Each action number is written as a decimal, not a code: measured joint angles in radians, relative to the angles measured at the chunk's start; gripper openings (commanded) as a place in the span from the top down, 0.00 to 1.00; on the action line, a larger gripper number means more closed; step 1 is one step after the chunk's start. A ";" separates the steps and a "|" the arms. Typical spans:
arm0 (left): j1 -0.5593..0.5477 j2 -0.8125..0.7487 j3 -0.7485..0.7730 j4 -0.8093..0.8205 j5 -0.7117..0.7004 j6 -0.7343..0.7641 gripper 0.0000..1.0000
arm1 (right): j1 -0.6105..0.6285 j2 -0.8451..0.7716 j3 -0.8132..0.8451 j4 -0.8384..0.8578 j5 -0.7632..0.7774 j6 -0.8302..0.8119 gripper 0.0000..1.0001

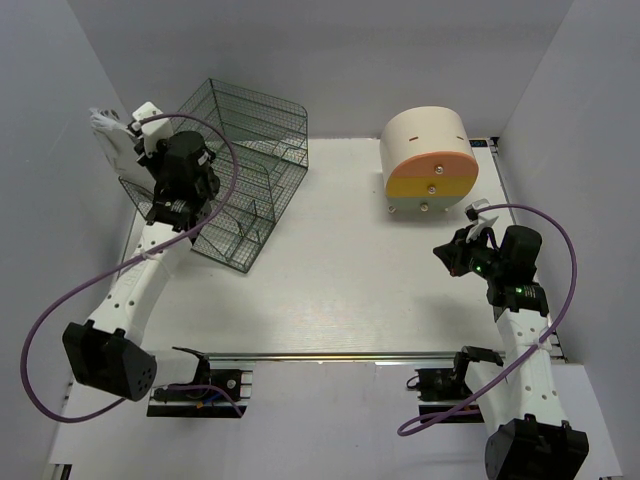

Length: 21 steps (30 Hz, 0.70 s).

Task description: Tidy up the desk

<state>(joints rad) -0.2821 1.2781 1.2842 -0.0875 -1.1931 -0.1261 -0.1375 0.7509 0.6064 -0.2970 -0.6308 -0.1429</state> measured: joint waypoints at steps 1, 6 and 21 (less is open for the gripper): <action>0.000 0.011 -0.002 -0.005 0.000 -0.005 1.00 | 0.000 0.000 0.000 0.000 0.000 0.000 1.00; -0.002 0.026 -0.041 -0.013 0.002 -0.018 1.00 | 0.001 0.000 0.000 0.000 0.000 -0.003 1.00; -0.002 0.116 -0.118 -0.033 0.011 -0.190 1.00 | 0.002 0.000 0.000 0.000 0.001 -0.005 1.00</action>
<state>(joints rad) -0.2836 1.3941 1.1664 -0.1207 -1.1824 -0.3157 -0.1352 0.7509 0.6064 -0.2970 -0.6300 -0.1474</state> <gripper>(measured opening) 0.229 0.019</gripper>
